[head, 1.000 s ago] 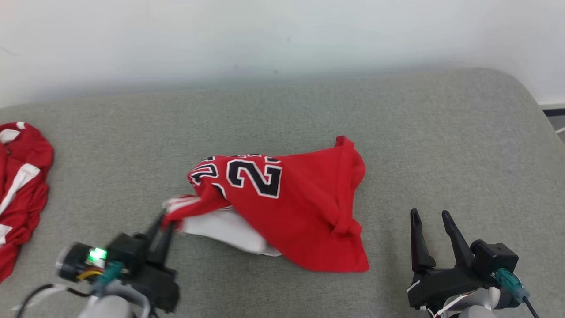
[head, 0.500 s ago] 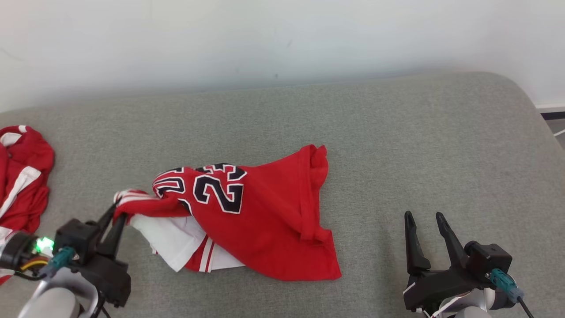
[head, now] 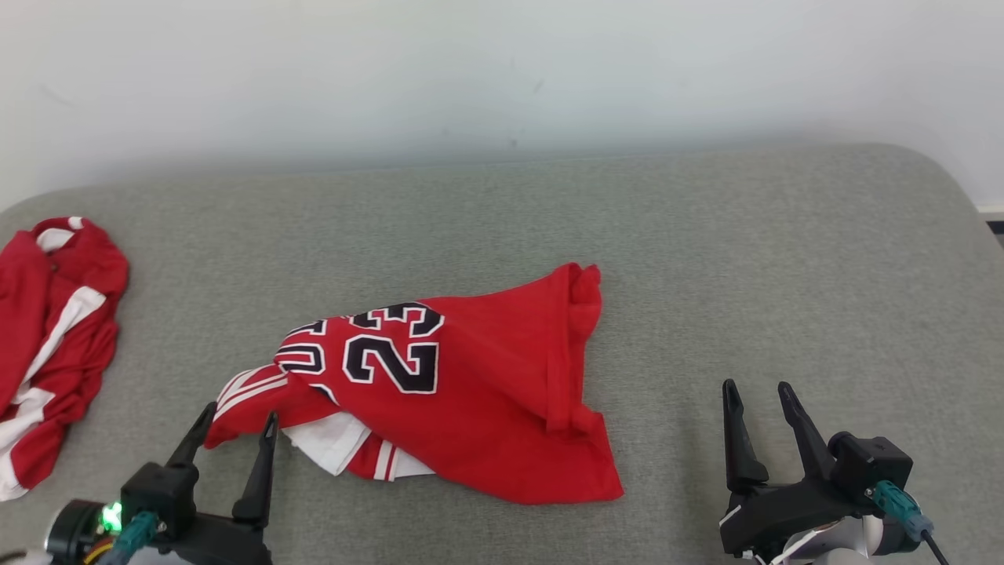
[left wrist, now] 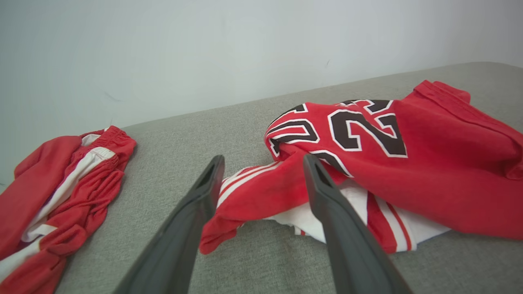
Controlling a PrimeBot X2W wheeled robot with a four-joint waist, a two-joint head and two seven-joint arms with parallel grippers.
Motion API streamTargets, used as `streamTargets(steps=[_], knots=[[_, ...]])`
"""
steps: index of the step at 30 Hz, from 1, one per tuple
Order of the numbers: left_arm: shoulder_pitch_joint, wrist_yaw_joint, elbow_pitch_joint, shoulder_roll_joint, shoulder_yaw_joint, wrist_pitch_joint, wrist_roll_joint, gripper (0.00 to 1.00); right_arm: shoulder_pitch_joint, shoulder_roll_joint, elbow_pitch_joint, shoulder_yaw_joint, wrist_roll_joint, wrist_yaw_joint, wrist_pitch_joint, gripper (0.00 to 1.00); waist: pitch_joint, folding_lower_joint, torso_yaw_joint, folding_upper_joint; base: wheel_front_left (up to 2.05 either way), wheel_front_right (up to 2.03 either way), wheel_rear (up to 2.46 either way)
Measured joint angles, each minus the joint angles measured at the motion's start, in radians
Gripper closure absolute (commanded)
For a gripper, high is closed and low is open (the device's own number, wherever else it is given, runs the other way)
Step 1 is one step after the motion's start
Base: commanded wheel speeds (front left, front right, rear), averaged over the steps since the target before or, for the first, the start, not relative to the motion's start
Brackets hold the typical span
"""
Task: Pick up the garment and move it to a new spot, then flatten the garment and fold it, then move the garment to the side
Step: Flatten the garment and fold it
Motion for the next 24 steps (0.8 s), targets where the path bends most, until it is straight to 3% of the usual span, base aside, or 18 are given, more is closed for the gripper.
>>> streamTargets(steps=[6, 14, 24], knots=[[0.088, 0.040, -0.131, -0.056, 0.095, -0.002, 0.027, 0.00, 0.002, 0.000, -0.004, 0.001, 0.000, 0.000, 0.007, 0.00, 0.001, 0.0000, 0.033, 0.0000, 0.00, 0.00, 0.00], [0.201, 0.053, -0.278, -0.174, 0.225, -0.002, 0.110, 0.00, 0.006, 0.000, -0.010, 0.009, -0.001, 0.000, 0.014, 0.00, -0.003, 0.0000, 0.061, 0.0000, 0.00, 0.00, 0.00], [0.254, 0.010, -0.307, -0.276, 0.344, -0.002, 0.180, 0.00, 0.012, 0.000, -0.012, 0.047, 0.001, 0.000, 0.038, 0.00, -0.012, 0.0000, 0.086, 0.0000, 0.00, 0.00, 0.00]])
